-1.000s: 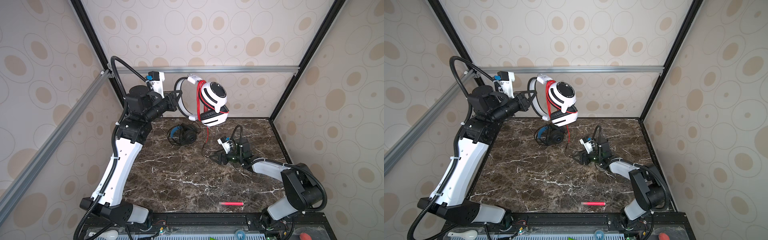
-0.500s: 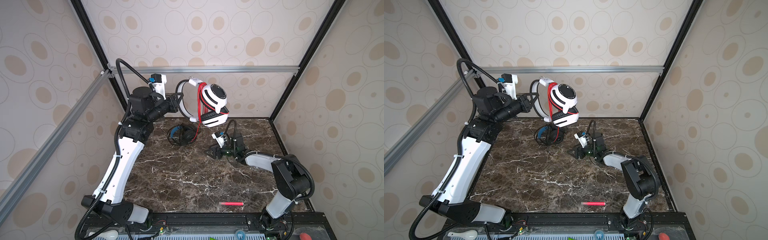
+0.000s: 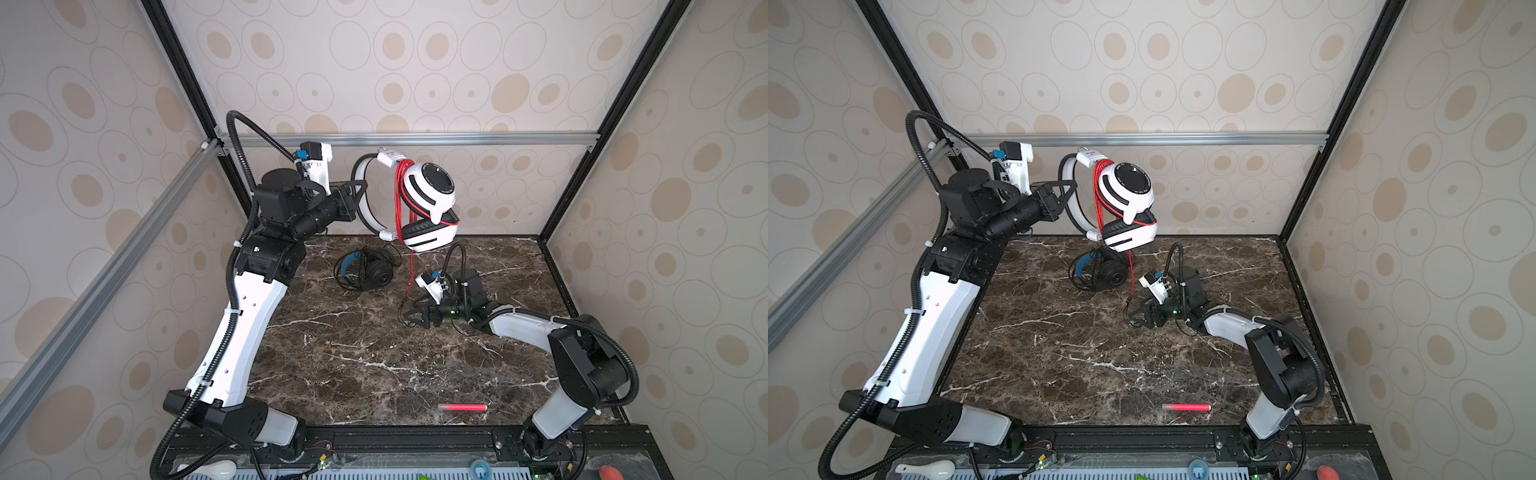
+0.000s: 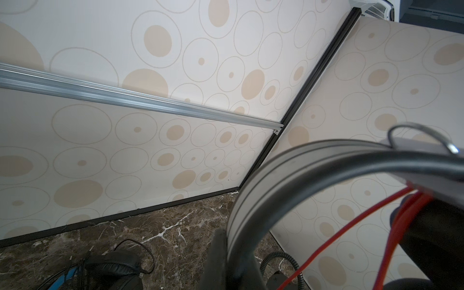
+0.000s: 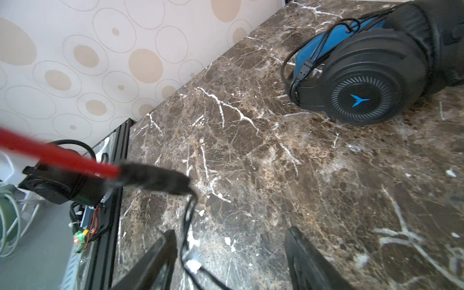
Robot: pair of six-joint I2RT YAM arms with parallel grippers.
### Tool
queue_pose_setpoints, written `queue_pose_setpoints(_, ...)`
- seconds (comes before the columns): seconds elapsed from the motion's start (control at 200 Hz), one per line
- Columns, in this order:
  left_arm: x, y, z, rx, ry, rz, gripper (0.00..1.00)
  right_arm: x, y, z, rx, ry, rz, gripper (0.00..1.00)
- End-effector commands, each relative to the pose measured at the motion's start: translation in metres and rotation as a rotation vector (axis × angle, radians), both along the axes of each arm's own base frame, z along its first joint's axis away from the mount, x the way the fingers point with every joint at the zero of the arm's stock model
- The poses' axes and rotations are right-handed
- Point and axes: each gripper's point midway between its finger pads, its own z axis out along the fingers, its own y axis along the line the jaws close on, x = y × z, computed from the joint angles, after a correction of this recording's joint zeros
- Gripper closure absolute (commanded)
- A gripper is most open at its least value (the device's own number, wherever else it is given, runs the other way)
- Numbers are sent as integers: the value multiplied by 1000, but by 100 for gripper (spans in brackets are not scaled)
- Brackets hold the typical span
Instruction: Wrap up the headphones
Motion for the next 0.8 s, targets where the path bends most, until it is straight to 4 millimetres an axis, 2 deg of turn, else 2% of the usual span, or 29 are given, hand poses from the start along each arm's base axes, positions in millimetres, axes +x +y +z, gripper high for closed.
queue_pose_setpoints(0.0,-16,6,44,-76,-99,-12,100,-19,6,5,12,-1,55,30)
queue_pose_setpoints(0.16,-20,1,44,-84,-95,-52,100,-18,11,5,11,-9,58,29)
queue_pose_setpoints(0.38,-25,1,45,-84,-98,-56,100,12,7,0,-11,-58,-80,29)
queue_pose_setpoints(0.515,-23,0,44,-84,-89,-61,100,21,7,0,-26,-66,-109,30)
queue_pose_setpoints(0.64,-24,1,51,-80,-99,-57,100,25,3,-1,-51,-89,-139,30)
queue_pose_setpoints(0.795,-26,1,50,-69,-92,-60,100,22,-2,-5,-90,-105,-143,30)
